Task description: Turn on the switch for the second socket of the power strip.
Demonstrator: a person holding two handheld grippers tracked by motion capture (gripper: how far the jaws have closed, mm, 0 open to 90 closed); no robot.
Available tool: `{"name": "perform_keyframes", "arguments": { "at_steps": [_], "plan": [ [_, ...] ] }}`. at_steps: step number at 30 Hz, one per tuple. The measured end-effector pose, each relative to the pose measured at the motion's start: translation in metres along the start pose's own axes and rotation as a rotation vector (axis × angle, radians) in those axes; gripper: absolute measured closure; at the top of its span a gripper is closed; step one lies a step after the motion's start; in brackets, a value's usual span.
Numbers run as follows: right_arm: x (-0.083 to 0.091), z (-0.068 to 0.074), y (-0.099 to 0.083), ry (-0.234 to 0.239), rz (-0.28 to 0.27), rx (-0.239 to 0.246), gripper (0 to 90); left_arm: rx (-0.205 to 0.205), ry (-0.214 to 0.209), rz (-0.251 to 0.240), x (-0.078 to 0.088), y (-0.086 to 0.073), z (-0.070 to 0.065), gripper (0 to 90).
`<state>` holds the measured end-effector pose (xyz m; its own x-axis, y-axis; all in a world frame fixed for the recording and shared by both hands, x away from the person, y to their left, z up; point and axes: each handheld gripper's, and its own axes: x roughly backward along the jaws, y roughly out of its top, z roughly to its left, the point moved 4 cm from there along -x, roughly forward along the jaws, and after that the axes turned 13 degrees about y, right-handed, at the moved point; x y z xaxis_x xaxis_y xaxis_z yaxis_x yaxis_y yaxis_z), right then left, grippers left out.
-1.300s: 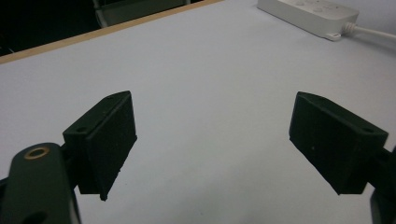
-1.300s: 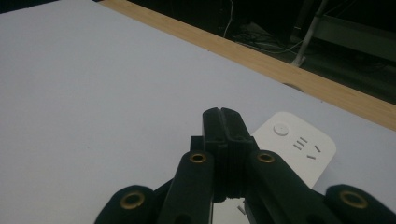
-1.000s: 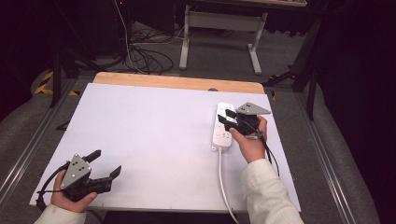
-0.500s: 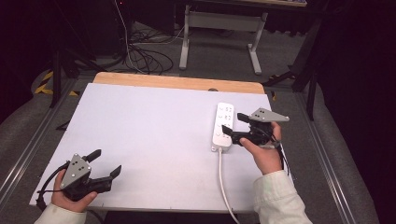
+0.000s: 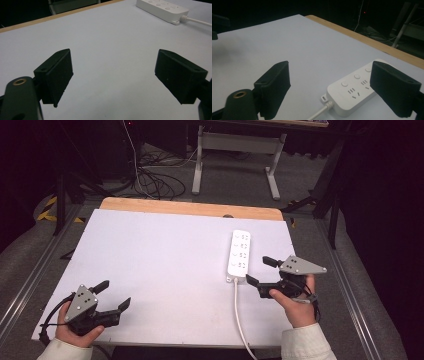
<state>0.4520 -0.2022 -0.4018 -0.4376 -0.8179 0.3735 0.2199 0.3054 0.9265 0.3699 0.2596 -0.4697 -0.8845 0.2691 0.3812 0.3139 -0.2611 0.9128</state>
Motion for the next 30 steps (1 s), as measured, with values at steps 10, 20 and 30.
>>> {"name": "perform_keyframes", "arguments": {
  "at_steps": [10, 20, 30],
  "plan": [
    [0.009, 0.008, -0.036, 0.053, 0.034, -0.101, 12.4, 0.002, -0.022, 0.018, 0.002, 0.001, 0.0, 16.2],
    [0.009, 0.011, -0.075, 0.058, 0.037, -0.058, 11.4, -0.002, -0.039, 0.027, 0.001, -0.001, 0.0, 9.5],
    [0.008, 0.011, -0.103, 0.043, 0.082, -0.088, 9.4, -0.018, -0.061, 0.022, 0.001, -0.003, -0.001, 4.8]
  ]
}}
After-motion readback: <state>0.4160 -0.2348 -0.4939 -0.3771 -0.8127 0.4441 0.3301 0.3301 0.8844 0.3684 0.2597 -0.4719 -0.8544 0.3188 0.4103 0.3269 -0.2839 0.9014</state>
